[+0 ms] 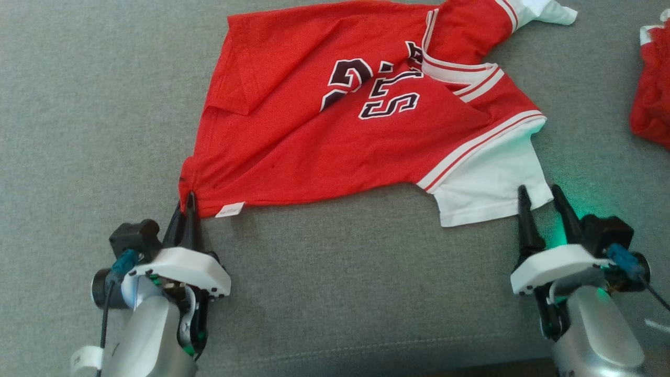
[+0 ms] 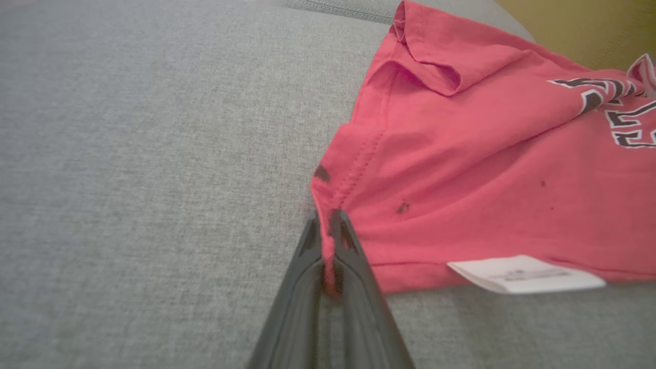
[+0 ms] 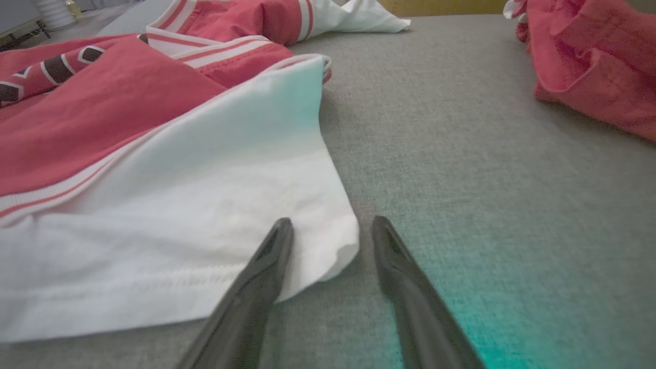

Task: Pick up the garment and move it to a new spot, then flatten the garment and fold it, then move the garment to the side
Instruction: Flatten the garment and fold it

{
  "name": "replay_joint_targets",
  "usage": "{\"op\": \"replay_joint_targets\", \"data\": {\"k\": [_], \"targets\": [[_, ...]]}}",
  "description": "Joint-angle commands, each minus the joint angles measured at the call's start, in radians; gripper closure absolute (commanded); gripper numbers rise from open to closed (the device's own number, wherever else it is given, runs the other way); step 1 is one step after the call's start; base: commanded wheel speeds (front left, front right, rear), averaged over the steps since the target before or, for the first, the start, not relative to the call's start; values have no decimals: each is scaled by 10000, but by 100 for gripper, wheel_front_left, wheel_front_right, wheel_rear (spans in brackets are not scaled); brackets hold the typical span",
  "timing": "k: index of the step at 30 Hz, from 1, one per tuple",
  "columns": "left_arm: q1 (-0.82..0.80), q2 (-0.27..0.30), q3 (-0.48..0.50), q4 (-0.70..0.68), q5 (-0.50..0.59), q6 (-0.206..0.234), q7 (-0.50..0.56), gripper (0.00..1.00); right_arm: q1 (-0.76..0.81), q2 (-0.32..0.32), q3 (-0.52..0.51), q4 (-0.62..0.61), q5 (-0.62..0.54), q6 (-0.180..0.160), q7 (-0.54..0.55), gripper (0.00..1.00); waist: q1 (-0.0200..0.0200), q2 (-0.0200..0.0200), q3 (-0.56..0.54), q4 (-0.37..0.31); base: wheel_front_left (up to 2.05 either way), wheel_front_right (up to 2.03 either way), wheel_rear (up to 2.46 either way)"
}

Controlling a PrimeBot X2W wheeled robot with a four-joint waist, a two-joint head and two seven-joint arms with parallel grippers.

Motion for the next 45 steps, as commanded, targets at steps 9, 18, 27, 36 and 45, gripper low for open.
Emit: {"op": "replay_joint_targets", "data": {"k": [9,18,27,36,45], "targets": [[87,99,206,-1145,268,-188,52,100,-528,-16,730,-304,893,37,-98,100,0,0,-509,-43,0,0,0],[-528,387,1203,-3395,829,-495,52,100,-1347,-362,1017,-3314,1794,37,-112,100,0,0,-2080,-268,0,0,0],[-2788,1863,1889,-4798,1266,-892,370,100,-4279,-1924,1476,-4627,2516,37,443,100,0,0,-2849,-307,0,0,0],[-5275,2966,1699,-4448,1596,-1209,1776,100,-6766,-2569,1759,-4314,2701,37,1616,100,0,0,-1990,-91,0,0,0],[-7603,3072,1324,-1903,1815,-1129,1778,100,-9375,-2215,2152,-1751,1638,37,1227,100,0,0,343,84,0,0,0]]}}
